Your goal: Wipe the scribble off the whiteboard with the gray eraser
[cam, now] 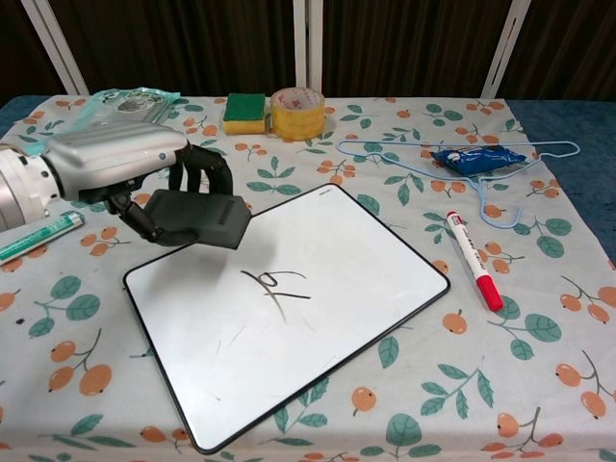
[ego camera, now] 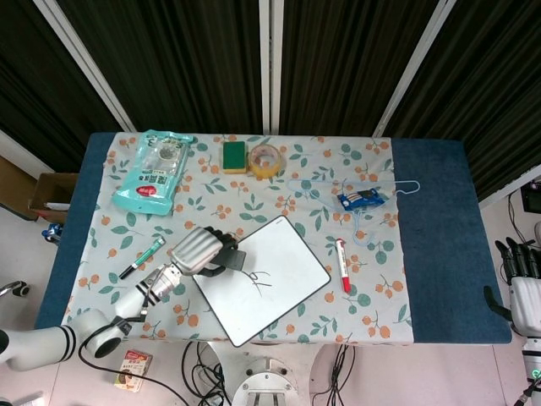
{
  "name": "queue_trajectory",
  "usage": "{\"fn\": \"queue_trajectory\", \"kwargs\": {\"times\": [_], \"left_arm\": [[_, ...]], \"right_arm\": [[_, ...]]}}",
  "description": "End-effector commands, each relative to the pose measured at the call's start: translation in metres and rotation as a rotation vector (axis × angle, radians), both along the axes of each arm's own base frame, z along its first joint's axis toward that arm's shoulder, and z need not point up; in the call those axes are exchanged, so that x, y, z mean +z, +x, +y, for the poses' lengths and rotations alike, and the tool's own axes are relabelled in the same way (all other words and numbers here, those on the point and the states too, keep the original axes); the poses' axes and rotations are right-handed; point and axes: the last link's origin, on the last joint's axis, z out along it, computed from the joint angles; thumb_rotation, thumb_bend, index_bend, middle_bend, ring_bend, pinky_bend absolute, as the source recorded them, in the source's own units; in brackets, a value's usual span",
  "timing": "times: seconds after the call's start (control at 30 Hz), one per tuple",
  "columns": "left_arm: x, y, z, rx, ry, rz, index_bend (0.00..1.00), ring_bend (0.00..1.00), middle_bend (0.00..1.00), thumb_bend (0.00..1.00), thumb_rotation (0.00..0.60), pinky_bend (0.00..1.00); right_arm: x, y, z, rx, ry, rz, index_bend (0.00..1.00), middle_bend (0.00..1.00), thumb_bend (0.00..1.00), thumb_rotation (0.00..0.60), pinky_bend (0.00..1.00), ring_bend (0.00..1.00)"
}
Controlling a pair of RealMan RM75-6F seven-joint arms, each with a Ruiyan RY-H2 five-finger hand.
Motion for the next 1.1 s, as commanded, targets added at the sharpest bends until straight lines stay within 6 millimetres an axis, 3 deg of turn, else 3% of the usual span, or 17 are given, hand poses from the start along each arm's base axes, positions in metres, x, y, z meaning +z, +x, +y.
{"fn": "queue_trajectory", "kwargs": {"times": [0.03,0.5,1.1], "left_arm": [[-0.001,0.013,-0.019,-0.073,-0.036,0.038,0.65,0.54,0.6,0.33,0.6,0.71],[-0.029,0.025,-0.053,-0.117,-0.121,0.079,0.68,0.56,0.63,0.34,0.6,0.73],[-0.052,0.034,-0.057,-0.135,-0.134,0.095,0.69,0.57,0.64,0.33,0.6,0.73]], "right_arm": [[0.002,-0.001,0.001,-0.002,-0.004,0.0,0.0,0.0,0.29,0.6,0.0,0.0],[0.004,-0.003,0.004,-0.004,-0.015,-0.01,0.0,0.0,0.29,0.6,0.0,0.0],[0.003,-0.007,0.006,-0.012,-0.015,-0.018,0.0,0.0,0.3,0.6,0.0,0.0]]}}
